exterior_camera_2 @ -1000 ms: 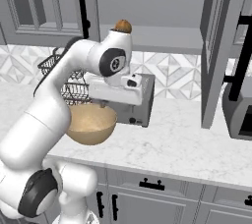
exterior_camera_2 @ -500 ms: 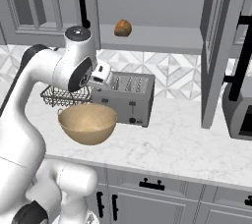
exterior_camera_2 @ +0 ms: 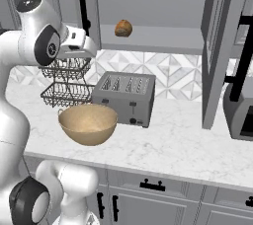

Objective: Open the cabinet, pick up the bread from the cabinet and place it in the basket. Then move the basket to the dining counter.

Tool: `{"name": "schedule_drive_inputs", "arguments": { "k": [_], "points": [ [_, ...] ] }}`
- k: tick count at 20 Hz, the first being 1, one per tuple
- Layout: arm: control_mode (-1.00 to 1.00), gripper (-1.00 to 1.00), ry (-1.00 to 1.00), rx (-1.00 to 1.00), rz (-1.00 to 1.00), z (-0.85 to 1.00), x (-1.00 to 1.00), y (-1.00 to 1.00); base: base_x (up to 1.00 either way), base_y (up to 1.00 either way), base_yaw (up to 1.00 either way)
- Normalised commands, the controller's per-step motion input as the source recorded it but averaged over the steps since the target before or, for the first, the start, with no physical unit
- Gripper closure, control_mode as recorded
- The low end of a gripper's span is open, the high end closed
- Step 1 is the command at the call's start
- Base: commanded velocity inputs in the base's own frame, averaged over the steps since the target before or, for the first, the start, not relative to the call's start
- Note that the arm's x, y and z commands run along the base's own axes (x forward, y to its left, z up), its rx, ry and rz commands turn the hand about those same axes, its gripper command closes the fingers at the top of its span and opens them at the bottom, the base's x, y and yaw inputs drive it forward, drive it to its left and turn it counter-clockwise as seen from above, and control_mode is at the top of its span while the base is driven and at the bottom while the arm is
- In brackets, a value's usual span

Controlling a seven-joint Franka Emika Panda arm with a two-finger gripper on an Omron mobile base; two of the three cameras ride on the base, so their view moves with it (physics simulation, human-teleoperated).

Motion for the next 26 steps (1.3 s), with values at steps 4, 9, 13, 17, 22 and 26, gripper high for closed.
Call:
{"name": "schedule_drive_inputs", "arguments": {
  "k": [4, 9, 13, 17, 22, 26],
  "points": [
    [-1.0, -1.0, -0.22, 0.0, -0.01, 0.72, 0.35, 0.19, 0.0, 0.0, 0.0],
    [-1.0, -1.0, -0.19, 0.07, -0.1, 0.39, 0.32, 0.15, 0.0, 0.0, 0.0],
    [-1.0, -1.0, -0.19, 0.16, -0.05, 0.34, 0.24, 0.0, 0.0, 0.0, 0.0],
    [-1.0, -1.0, -0.06, 0.09, 0.03, 0.31, 0.31, 0.0, 0.0, 0.0, 0.0],
    [-1.0, -1.0, 0.0, -0.07, 0.02, 0.18, 0.4, 0.03, 0.0, 0.0, 0.0],
    [-1.0, -1.0, 0.0, -0.03, 0.0, 0.18, 0.33, 0.0, 0.0, 0.0, 0.0]
  ]
}}
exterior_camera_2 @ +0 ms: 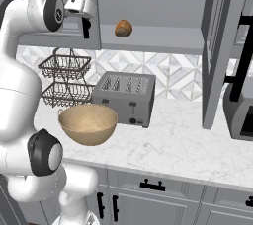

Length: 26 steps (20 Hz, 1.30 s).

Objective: Open the cabinet, pick up the bread from the cabinet and place it in the basket. Then move the basket to the dining counter.

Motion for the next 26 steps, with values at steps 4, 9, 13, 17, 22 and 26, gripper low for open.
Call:
{"name": "schedule_drive_inputs", "arguments": {
  "k": [4, 9, 13, 17, 22, 26],
  "points": [
    [-1.0, -1.0, 0.0, 0.0, 0.0, 0.06, 0.34, 0.0, 0.0, 0.0, 0.0],
    [-1.0, -1.0, 0.0, 0.0, 0.0, 0.0, 0.44, 0.0, 0.0, 0.0, 0.0],
    [-1.0, -1.0, 0.0, 0.0, 0.0, 0.0, 0.41, 0.0, 0.0, 0.0, 0.0],
    [-1.0, -1.0, 0.0, 0.0, 0.0, -0.01, 0.38, 0.0, 0.0, 0.0, 0.0],
    [-1.0, -1.0, -0.02, 0.0, -0.01, -0.07, 0.42, 0.0, 0.0, 0.0, 0.0],
    [-1.0, 1.0, -0.01, 0.0, 0.0, -0.03, 0.24, 0.0, 0.0, 0.0, 0.0]
  ]
}}
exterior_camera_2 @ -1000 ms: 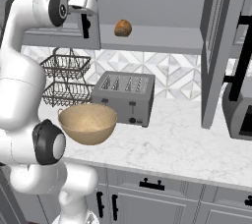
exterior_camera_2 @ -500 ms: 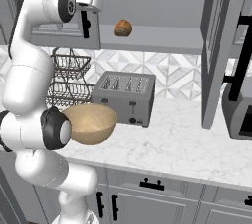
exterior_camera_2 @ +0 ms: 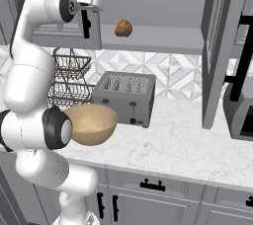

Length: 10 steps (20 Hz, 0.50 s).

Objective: Open the cabinet, pick up the bread from the cabinet and place it in the basket. Then move the basket to the dining counter.

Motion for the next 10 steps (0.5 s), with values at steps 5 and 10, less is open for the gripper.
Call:
{"name": "schedule_drive_inputs", "arguments": {
  "k": [5, 10],
  "points": [
    [-1.0, 1.0, 0.0, 0.0, 0.0, 0.0, 0.06, 0.0, 0.0, 0.0, 0.0],
    [-1.0, 1.0, 0.0, 0.0, 0.0, 0.0, 0.0, 0.0, 0.0, 0.0, 0.0]
  ]
}}
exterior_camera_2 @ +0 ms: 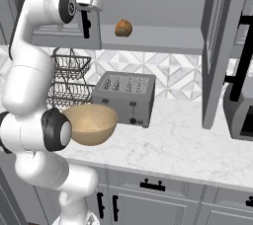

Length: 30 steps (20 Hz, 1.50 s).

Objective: Open the cabinet, pick up the bread from the cabinet and place it in the basket. Then move the basket to the dining counter.

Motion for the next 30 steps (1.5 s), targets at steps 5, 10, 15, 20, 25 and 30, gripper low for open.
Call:
{"name": "schedule_drive_inputs", "arguments": {
  "k": [5, 10, 15, 20, 25, 30],
  "points": [
    [-1.0, 1.0, 0.0, 0.0, -0.04, 0.0, -0.11, 0.06, 0.0, 0.0, 0.0],
    [-1.0, 1.0, 0.0, 0.0, -0.05, 0.0, -0.6, 0.5, 0.0, 0.0, 0.0],
    [-1.0, 1.0, -0.05, -0.01, -0.06, 0.0, -0.99, 0.65, 0.0, 0.0, 0.0],
    [-1.0, 1.0, -0.01, -0.02, -0.1, 0.0, -0.99, 0.81, 0.0, 0.0, 0.0],
    [-1.0, 1.0, -0.18, -0.07, -0.09, 0.03, -1.0, 0.99, 0.0, 0.0, 0.0],
    [-1.0, 1.0, -0.05, -0.11, -0.09, 0.04, -0.9, 0.98, 0.0, 0.0, 0.0]
  ]
}}
